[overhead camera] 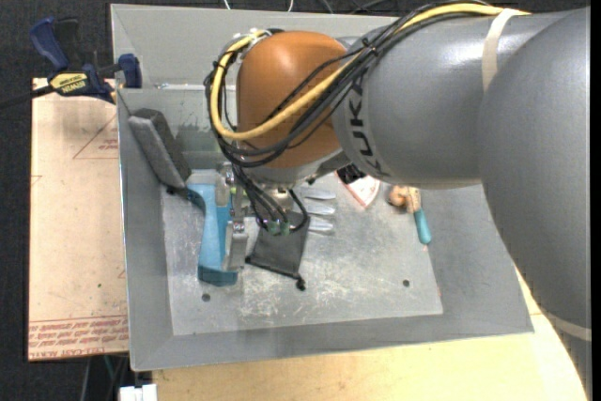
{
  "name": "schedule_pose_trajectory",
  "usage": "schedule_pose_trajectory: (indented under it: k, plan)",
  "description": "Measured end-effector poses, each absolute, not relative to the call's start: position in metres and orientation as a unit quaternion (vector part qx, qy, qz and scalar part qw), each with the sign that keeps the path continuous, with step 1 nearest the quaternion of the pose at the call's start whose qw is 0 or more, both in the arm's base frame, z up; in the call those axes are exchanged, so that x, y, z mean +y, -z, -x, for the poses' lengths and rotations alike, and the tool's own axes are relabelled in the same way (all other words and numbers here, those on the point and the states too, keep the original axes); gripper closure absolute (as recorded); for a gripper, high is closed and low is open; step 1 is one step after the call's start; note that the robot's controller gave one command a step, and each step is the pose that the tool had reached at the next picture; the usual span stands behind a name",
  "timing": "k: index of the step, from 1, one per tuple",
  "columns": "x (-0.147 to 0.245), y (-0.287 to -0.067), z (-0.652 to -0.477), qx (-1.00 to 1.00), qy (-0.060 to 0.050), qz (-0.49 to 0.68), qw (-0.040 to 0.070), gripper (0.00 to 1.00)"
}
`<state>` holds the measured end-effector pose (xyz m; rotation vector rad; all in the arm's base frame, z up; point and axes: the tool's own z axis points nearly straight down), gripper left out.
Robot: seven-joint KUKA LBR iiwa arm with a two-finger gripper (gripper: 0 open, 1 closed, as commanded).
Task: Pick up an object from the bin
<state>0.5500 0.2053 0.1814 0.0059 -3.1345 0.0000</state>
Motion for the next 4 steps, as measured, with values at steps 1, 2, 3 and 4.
schedule_pose_trajectory:
  k: [1,2,3,4]
  plan:
    - [0.205,-0.186,-0.552,-1.000,0.001,0.000,0.000,0.00]
    - [0.202,-0.152,-0.576,-0.998,0.002,-0.056,-0.003,0.00]
    - [0.150,-0.124,-0.570,-1.000,0.002,-0.026,-0.002,0.00]
    - [0.161,-0.099,-0.522,-0.999,0.002,-0.039,-0.001,0.00]
